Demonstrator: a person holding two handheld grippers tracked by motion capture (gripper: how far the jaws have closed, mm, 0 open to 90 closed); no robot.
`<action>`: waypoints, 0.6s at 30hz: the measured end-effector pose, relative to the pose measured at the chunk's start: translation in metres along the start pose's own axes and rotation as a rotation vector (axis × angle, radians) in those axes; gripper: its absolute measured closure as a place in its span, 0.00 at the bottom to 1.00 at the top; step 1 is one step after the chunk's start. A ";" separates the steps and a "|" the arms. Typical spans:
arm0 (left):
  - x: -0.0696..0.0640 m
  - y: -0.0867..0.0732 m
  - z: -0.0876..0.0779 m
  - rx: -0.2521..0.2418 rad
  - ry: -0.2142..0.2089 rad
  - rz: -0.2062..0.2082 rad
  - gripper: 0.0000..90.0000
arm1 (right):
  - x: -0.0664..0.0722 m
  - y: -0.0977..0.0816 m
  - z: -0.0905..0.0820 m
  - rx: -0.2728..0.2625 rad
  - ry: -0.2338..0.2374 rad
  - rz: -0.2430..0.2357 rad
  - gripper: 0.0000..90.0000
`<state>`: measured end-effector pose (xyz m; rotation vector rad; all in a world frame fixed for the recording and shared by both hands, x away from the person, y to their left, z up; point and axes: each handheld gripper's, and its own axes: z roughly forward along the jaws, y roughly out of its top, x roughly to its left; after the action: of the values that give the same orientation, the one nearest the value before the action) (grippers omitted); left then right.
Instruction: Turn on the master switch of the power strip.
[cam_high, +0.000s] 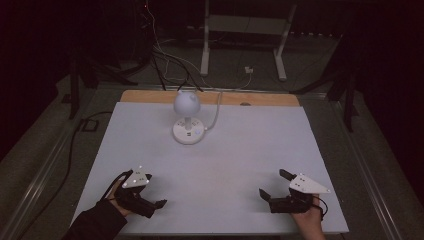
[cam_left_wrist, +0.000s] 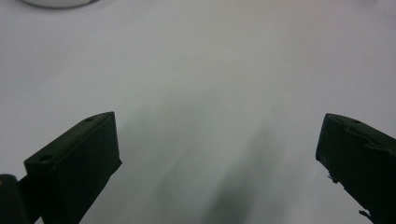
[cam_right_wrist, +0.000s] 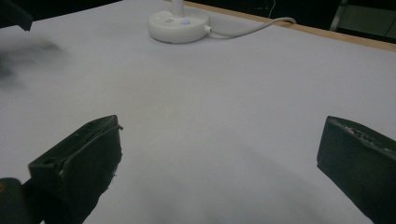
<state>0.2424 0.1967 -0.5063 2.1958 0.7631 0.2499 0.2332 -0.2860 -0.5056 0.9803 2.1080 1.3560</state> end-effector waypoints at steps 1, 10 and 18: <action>0.001 -0.003 -0.001 -0.003 0.004 -0.002 0.00 | 0.000 0.000 0.000 0.000 0.000 0.000 0.00; 0.008 -0.027 -0.007 -0.033 0.072 -0.040 0.00 | 0.000 0.000 0.000 0.001 0.004 -0.005 0.00; 0.012 -0.028 -0.005 -0.041 0.080 -0.050 0.00 | 0.000 0.000 0.000 0.004 0.005 -0.008 0.00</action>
<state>0.2371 0.2211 -0.5246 2.1360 0.8488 0.3268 0.2333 -0.2857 -0.5059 0.9702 2.1167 1.3529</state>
